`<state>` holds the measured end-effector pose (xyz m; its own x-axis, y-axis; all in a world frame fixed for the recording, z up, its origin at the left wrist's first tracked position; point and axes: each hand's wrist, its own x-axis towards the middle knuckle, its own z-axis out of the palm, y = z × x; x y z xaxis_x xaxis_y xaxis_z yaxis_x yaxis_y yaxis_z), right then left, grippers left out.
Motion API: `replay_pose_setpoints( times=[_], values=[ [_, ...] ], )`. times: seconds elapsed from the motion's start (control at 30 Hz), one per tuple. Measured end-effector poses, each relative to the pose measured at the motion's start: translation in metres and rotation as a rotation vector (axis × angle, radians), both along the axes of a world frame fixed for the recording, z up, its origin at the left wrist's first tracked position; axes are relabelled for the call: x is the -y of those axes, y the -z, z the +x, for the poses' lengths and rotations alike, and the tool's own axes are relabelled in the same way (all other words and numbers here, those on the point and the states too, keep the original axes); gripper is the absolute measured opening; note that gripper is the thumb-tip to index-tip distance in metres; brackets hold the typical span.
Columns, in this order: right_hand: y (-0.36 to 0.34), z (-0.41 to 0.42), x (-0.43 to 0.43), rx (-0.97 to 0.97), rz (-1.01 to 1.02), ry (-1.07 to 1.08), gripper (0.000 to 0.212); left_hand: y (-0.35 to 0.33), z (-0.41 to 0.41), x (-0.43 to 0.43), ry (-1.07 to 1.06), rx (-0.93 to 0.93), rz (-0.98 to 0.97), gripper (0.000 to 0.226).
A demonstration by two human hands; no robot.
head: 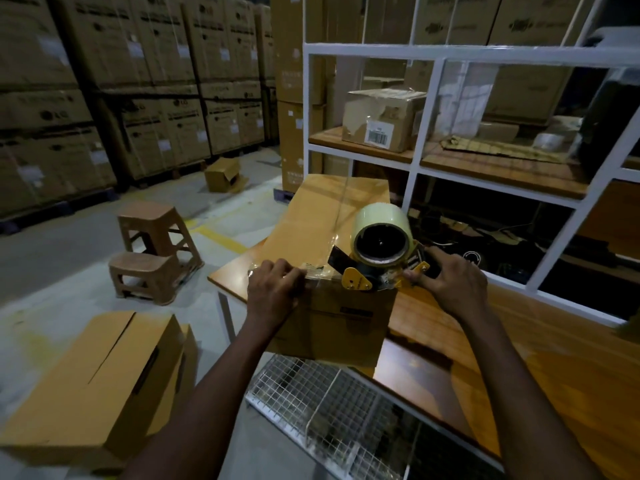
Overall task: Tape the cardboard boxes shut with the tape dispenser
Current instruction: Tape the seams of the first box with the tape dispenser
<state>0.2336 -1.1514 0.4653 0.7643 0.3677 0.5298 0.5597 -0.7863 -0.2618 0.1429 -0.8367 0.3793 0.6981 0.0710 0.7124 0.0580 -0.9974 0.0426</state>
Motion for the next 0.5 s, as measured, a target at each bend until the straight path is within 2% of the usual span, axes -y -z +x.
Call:
replay_pose_setpoints(
  times=[0.17, 0.27, 0.4, 0.5],
  values=[
    [0.012, 0.006, 0.041, -0.042, 0.094, 0.032, 0.058, 0.0, 0.001, -0.006, -0.06, -0.028, -0.003, 0.031],
    [0.022, 0.008, 0.065, -0.097, 0.132, 0.038, 0.056, -0.001, -0.001, -0.001, -0.076, -0.03, -0.037, 0.026],
    [0.02, 0.008, 0.063, -0.135, 0.142, -0.027, 0.031, -0.008, -0.004, 0.025, -0.061, -0.076, -0.059, 0.051],
    [0.019, 0.013, 0.063, -0.113, 0.112, -0.032, 0.036, -0.016, 0.009, 0.059, 0.027, -0.163, 0.02, 0.061]
  ],
)
